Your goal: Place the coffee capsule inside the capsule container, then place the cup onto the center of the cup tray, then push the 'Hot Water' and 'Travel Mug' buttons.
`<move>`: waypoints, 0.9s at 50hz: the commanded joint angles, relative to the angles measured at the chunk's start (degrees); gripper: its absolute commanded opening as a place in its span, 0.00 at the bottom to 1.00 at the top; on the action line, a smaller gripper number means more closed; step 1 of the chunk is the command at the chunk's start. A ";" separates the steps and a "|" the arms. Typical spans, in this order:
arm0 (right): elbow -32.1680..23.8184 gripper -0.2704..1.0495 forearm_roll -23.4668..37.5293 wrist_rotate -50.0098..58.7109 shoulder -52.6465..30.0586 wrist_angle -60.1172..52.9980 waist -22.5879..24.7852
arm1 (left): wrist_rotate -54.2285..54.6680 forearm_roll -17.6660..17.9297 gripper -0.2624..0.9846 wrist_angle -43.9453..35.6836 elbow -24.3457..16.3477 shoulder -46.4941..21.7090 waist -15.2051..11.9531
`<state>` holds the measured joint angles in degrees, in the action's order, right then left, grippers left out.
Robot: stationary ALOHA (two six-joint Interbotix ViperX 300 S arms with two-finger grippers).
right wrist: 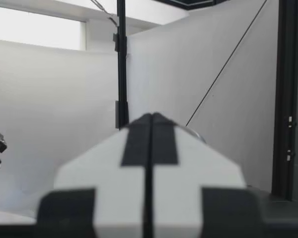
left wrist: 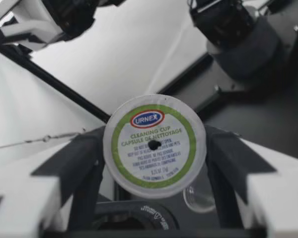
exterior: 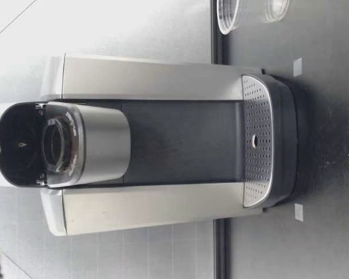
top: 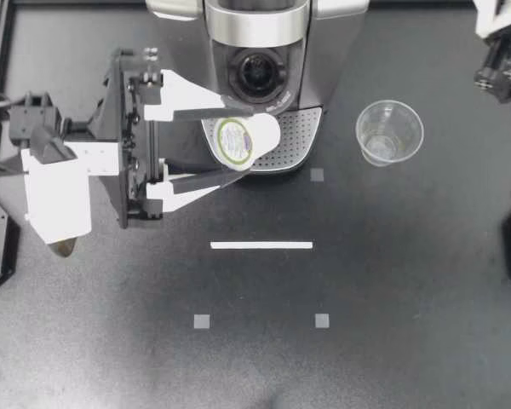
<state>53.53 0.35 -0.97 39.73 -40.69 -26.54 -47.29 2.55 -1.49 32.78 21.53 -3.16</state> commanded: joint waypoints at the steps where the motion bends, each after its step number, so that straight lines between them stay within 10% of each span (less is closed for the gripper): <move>1: -0.53 0.23 0.00 -0.09 0.53 0.53 0.26 | -0.09 -0.97 0.59 2.90 -2.90 -0.18 -1.23; 45: 1.85 0.23 0.00 -0.18 2.99 1.49 0.18 | 0.62 -23.20 0.59 18.02 -8.96 -4.39 -4.83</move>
<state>56.07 0.35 -1.05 42.80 -38.85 -26.63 -46.85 -20.21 16.70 25.84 16.79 -7.21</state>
